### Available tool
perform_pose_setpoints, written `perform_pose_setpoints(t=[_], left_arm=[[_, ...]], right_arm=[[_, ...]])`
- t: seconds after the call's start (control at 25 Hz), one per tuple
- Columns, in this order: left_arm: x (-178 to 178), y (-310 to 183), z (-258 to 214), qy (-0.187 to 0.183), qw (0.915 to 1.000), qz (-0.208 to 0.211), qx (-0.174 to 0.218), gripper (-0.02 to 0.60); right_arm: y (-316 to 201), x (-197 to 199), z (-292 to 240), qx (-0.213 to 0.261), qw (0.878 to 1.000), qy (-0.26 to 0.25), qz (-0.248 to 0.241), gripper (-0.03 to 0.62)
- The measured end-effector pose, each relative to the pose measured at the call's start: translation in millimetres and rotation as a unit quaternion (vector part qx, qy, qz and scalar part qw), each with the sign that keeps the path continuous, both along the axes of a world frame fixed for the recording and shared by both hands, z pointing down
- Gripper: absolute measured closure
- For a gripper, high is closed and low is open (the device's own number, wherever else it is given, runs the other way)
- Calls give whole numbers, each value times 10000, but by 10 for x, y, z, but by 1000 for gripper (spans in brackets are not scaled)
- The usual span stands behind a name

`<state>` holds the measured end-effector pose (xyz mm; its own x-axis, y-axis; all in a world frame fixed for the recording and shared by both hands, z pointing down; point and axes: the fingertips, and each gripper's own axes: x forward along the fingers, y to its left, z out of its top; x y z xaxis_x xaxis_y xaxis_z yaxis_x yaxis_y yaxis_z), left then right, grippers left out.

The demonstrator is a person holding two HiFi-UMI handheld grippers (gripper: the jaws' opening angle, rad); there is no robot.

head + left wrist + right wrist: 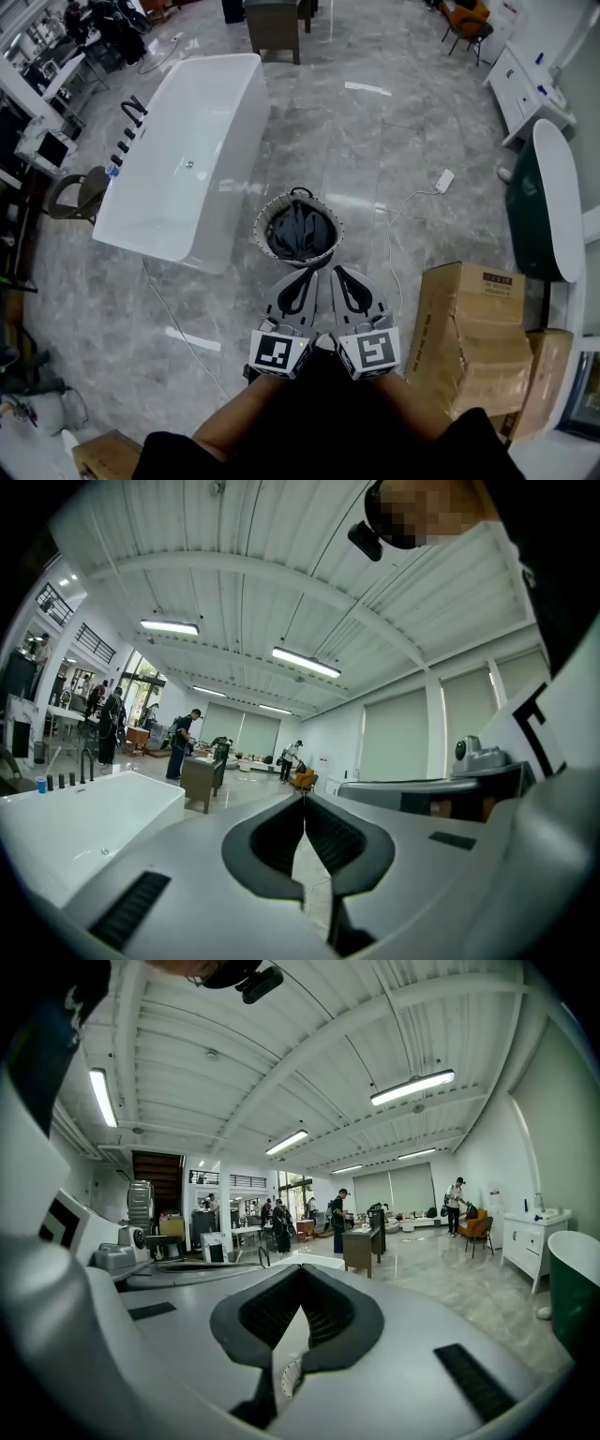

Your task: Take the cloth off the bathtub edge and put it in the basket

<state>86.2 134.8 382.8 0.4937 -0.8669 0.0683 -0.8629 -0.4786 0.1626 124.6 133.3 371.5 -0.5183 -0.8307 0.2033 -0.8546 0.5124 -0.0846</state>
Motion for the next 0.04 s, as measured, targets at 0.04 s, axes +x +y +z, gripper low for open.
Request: perform_pose_setpoints(t=[0.04], left_arm=[[31, 34, -22, 24, 10000, -19, -5, 568]], right_arm=[[37, 32, -23, -4, 10000, -44, -2, 565]])
